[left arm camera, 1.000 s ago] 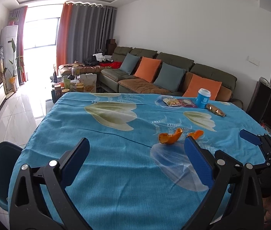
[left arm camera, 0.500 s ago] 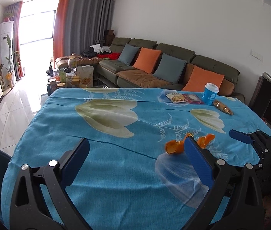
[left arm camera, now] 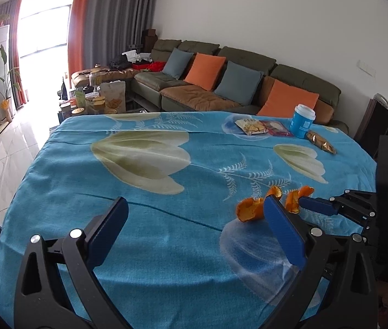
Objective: Collect trash
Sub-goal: 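Grasp an orange peel with the left tool while the right tool grasps another peel, then carry both orange peels over the teal bin with both tools, then open both tools to drop the orange peels into the bin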
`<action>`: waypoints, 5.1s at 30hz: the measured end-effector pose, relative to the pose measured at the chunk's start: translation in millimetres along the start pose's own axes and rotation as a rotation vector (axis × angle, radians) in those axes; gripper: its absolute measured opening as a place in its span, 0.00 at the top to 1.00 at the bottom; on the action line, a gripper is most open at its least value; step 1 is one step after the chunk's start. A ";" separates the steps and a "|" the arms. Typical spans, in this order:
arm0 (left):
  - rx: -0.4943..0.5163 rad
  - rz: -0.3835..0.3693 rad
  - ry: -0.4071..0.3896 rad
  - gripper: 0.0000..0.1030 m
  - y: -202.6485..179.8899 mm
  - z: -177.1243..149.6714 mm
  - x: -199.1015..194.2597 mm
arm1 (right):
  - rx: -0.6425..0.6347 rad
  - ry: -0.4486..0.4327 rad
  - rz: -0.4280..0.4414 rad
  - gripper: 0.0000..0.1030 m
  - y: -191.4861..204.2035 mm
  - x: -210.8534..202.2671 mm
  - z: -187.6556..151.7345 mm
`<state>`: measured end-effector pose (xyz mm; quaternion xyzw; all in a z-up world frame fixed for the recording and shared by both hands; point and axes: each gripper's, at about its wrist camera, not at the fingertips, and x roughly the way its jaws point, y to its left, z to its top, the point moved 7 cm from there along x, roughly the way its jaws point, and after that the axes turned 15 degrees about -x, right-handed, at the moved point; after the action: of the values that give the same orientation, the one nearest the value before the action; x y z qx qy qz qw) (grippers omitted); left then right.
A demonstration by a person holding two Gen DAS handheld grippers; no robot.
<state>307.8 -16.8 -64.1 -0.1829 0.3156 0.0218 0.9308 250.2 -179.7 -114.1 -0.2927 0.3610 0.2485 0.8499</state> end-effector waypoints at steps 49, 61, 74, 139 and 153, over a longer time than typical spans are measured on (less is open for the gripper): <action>0.026 -0.149 0.114 0.83 -40.2 -11.7 2.4 | 0.207 -0.237 0.035 0.91 -35.2 -81.0 -5.1; -0.029 -0.105 -0.093 0.83 13.8 9.7 -111.3 | 0.118 -0.356 0.094 0.91 13.3 -126.0 30.7; -0.107 0.008 -0.254 0.83 76.9 -0.1 -206.6 | -0.004 -0.489 0.185 0.91 80.1 -171.3 73.8; -0.501 0.412 -0.074 0.82 376.8 -49.9 -154.5 | -0.431 -0.129 0.743 0.91 372.4 -9.6 221.0; -0.515 0.443 0.026 0.80 407.8 -47.6 -92.2 | -0.463 -0.021 0.757 0.89 387.7 12.4 215.5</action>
<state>142.9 353.4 -177.3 -0.3393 0.3439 0.3002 0.8225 113.1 242.2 -124.5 -0.3197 0.3688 0.6194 0.6148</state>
